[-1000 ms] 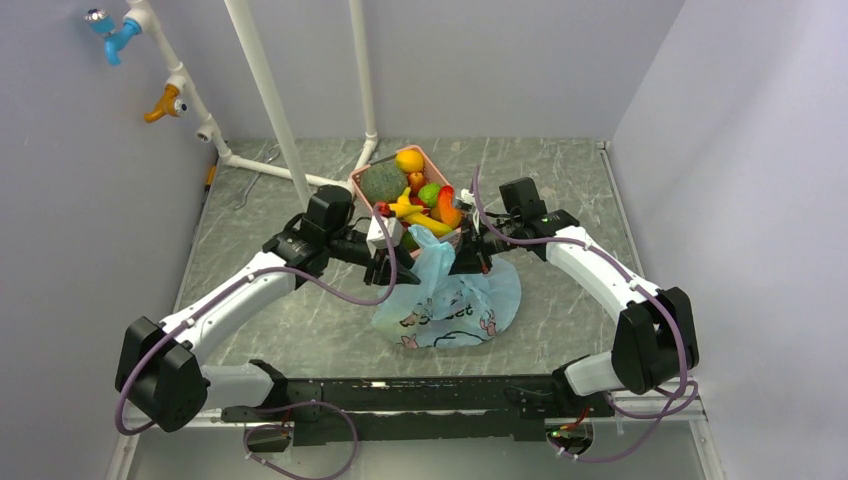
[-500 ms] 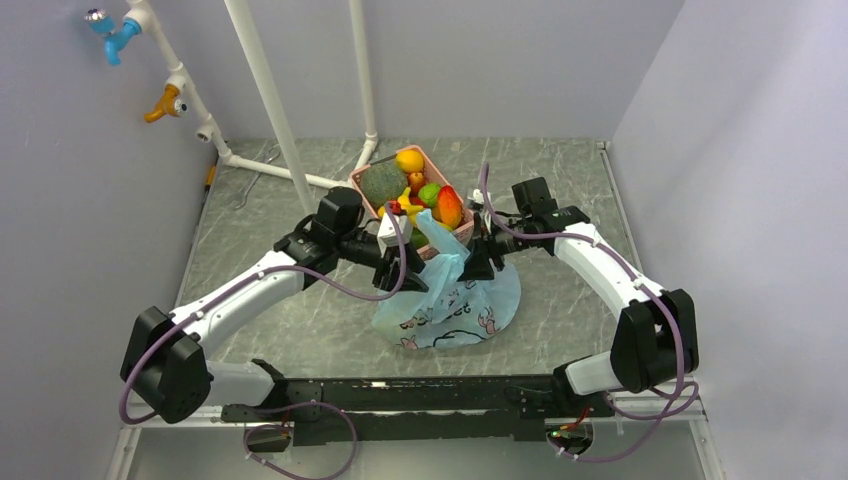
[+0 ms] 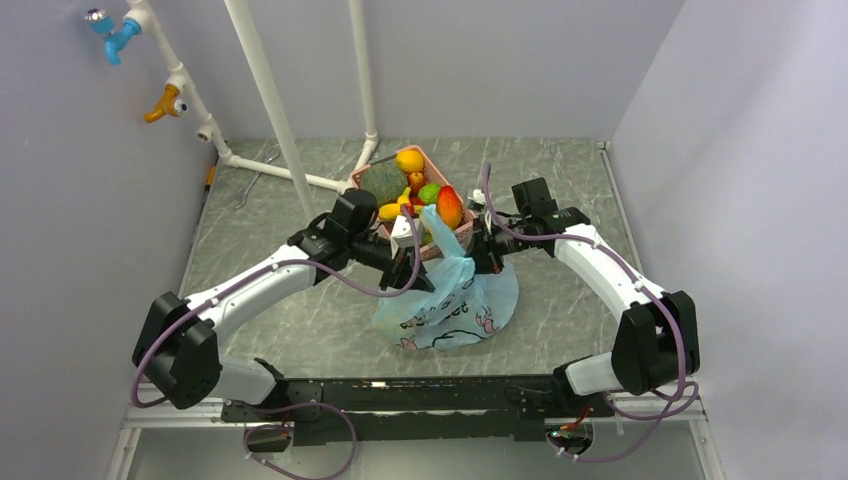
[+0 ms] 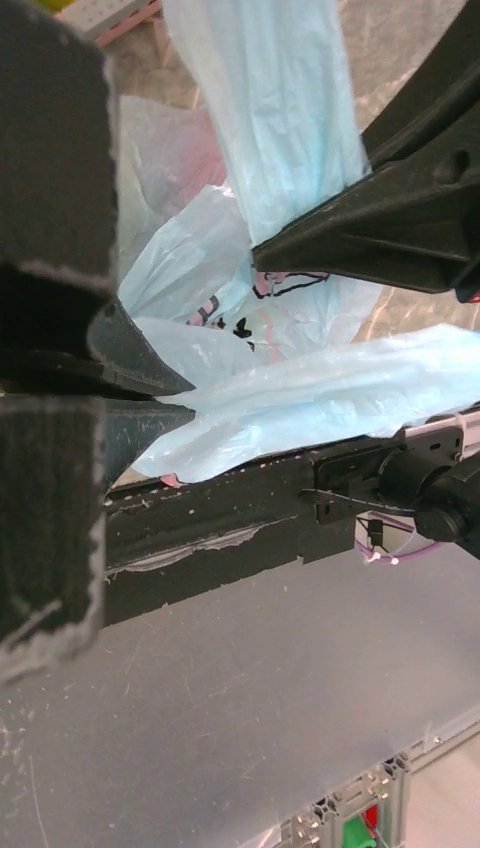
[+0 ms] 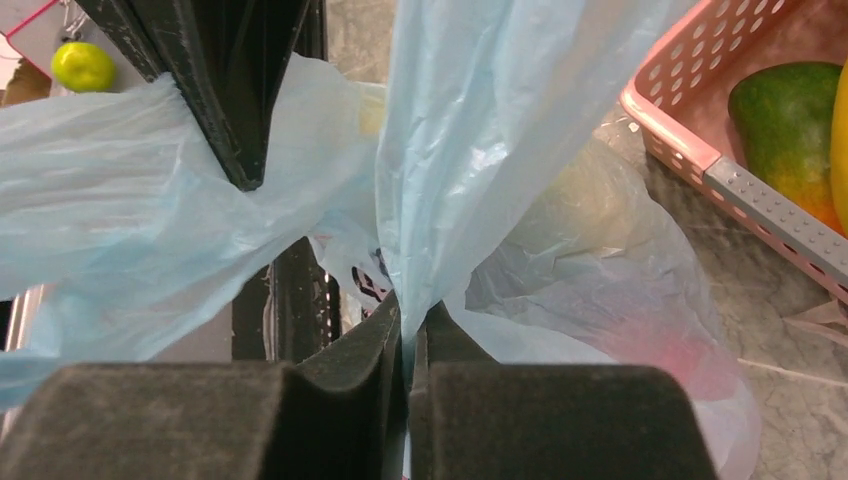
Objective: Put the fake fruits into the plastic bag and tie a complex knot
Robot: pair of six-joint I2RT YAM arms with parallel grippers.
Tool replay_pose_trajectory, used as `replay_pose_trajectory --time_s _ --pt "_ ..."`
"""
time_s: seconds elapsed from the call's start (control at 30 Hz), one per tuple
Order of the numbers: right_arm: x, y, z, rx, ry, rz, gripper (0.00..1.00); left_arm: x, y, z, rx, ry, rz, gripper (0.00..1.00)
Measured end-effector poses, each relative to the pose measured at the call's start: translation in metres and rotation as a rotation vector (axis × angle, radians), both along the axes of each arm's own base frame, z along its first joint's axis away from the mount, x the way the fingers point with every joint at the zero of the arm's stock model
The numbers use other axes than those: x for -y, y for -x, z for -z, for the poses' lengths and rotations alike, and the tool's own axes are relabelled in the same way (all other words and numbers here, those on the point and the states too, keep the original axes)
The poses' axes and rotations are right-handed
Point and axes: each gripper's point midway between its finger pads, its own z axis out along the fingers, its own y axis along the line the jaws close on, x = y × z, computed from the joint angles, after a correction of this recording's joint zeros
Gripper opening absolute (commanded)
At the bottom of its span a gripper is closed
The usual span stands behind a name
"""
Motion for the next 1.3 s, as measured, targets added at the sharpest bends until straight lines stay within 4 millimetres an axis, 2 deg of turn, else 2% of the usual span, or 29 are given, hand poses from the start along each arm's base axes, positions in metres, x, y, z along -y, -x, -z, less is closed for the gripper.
replay_pose_trajectory --time_s 0.07,0.17,0.27,0.37,0.43,0.47,0.53,0.63,0.8,1.03,1.23,1.3 --pt "0.000 0.000 -0.001 -0.003 -0.003 0.000 0.04 0.000 0.001 -0.005 -0.005 0.001 0.006 0.00" --pt "-0.001 0.001 -0.002 -0.009 -0.008 -0.001 0.19 -0.002 -0.007 -0.011 0.009 -0.002 -0.032 0.00" --pt "-0.001 0.004 -0.005 -0.019 -0.018 0.001 0.34 -0.010 -0.024 -0.010 0.039 -0.024 -0.148 0.00" --pt "-0.002 0.007 -0.010 -0.018 -0.032 0.005 0.43 -0.017 -0.042 -0.011 0.078 -0.046 -0.266 0.00" --pt "-0.004 0.008 -0.014 -0.014 -0.045 -0.002 0.56 -0.018 -0.051 -0.011 0.102 -0.053 -0.313 0.00" --pt "-0.004 0.009 -0.015 -0.018 -0.050 -0.006 0.60 -0.018 -0.053 -0.011 0.111 -0.057 -0.328 0.00" --pt "-0.006 0.010 -0.016 -0.026 -0.056 -0.009 0.68 -0.017 -0.055 -0.009 0.128 -0.065 -0.338 0.00" --pt "-0.009 0.012 -0.019 -0.032 -0.070 -0.019 0.72 -0.011 -0.048 -0.008 0.166 -0.068 -0.308 0.00" --pt "-0.016 0.013 -0.024 -0.033 -0.091 -0.035 0.75 -0.002 -0.039 -0.003 0.216 -0.073 -0.253 0.00" --pt "-0.022 0.011 -0.029 -0.023 -0.111 -0.040 0.71 0.002 -0.047 0.011 0.242 -0.121 -0.253 0.00" --pt "-0.026 0.009 -0.029 -0.019 -0.113 -0.034 0.51 0.007 -0.046 0.007 0.291 -0.137 -0.243 0.00" --pt "-0.027 0.008 -0.028 -0.020 -0.112 -0.029 0.47 0.009 -0.046 0.004 0.313 -0.134 -0.236 0.00"
